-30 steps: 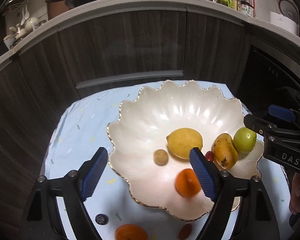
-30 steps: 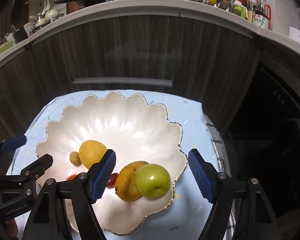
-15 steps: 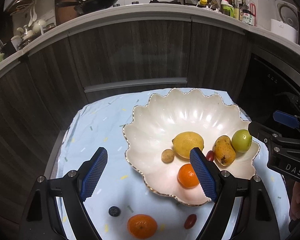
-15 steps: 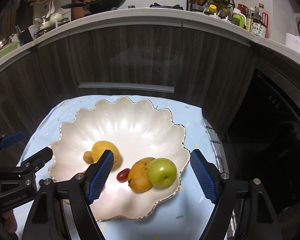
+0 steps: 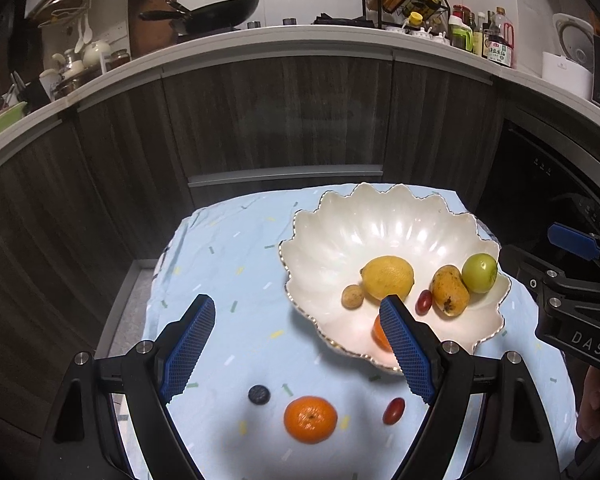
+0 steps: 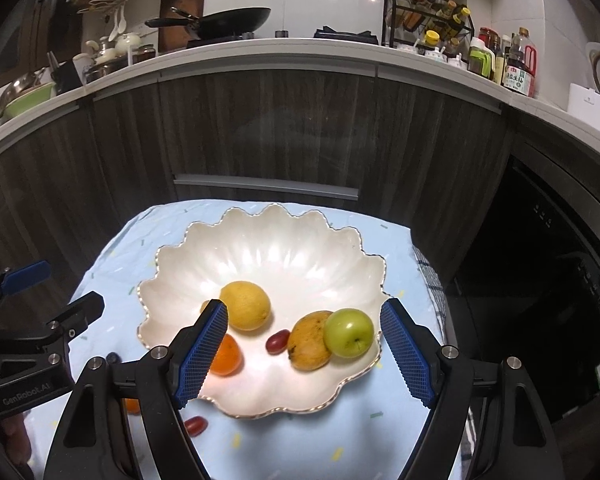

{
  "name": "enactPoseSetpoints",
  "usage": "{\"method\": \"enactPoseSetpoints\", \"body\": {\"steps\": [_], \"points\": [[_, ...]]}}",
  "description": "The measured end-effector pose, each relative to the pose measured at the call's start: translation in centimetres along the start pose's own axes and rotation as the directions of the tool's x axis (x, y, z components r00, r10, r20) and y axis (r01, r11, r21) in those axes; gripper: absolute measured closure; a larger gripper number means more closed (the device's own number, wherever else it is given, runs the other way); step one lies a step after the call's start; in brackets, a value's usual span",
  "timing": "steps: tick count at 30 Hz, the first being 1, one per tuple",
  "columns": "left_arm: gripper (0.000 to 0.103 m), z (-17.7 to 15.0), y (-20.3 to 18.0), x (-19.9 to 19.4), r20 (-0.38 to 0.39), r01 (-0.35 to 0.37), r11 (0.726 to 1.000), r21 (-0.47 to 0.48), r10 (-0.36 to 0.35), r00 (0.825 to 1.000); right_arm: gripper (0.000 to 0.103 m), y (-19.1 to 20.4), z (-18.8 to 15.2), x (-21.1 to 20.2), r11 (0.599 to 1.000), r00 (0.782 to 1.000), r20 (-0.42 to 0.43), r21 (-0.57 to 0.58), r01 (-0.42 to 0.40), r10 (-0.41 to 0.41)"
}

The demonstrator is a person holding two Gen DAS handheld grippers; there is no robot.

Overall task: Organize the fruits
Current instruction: 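Withdraw both tools from the bowl toward the remaining fruits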

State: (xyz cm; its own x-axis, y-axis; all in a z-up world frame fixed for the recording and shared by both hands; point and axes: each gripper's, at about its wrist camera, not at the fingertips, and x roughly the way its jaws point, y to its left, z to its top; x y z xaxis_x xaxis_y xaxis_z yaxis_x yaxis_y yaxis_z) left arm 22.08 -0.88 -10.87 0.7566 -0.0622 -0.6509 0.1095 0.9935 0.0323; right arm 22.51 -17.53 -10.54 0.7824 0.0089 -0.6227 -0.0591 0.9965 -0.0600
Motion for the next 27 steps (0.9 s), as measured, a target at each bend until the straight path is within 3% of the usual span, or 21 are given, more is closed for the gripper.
{"method": "enactPoseSetpoints", "body": {"steps": [16,27], "points": [[0.018,-3.6,0.9,-1.6,-0.007,-0.03,0.999,0.028,0.03,1.0,0.024,2.5,-3.6,-1.6,0.999,0.999,-0.032,-0.028,-0.038,0.037],[0.018,-5.9,1.2,-1.3,-0.026,-0.003,0.999,0.046,0.004,1.0,0.024,3.7,-6.0,-1.5,0.997,0.996,-0.071,-0.046,-0.058,0.054]]}}
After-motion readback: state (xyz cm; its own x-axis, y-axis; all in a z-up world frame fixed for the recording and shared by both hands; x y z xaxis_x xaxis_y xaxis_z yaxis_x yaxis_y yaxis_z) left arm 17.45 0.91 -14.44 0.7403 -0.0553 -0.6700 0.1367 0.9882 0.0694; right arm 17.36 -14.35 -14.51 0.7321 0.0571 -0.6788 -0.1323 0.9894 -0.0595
